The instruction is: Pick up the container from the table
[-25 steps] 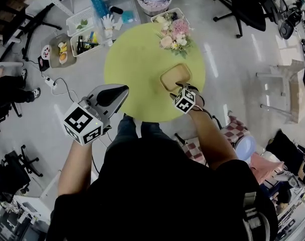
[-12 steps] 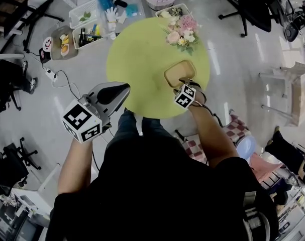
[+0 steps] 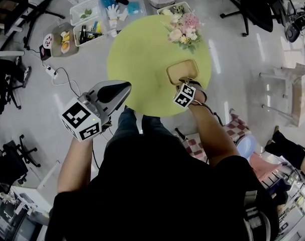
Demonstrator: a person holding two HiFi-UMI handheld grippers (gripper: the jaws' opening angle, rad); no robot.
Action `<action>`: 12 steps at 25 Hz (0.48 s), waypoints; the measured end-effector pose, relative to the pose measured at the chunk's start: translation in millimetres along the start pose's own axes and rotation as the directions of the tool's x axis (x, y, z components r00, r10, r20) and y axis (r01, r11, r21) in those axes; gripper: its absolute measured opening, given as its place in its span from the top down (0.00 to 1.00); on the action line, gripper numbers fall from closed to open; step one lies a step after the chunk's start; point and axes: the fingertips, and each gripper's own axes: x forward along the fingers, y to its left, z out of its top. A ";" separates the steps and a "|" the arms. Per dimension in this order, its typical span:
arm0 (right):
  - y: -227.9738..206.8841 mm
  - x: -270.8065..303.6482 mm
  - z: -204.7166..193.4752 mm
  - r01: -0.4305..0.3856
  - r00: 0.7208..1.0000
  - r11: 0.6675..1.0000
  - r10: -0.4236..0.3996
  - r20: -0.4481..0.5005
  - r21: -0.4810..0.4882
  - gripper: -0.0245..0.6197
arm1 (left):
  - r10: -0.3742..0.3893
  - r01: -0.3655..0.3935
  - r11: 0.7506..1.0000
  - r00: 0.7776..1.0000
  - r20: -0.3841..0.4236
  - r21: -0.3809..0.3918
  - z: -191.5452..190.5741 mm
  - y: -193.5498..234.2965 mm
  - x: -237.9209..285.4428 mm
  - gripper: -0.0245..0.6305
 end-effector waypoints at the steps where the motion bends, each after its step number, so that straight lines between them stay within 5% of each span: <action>1: 0.4 1.0 -1.7 0.000 1.000 1.000 0.000 -0.003 -0.001 0.79 | -0.001 0.001 1.000 1.000 0.000 0.001 0.0 -0.6 0.4 0.94; 12: 0.3 -0.1 4.7 -0.002 1.000 1.000 0.002 0.001 0.018 0.92 | -0.001 0.001 1.000 1.000 0.003 -0.009 -0.7 2.9 -5.7 0.94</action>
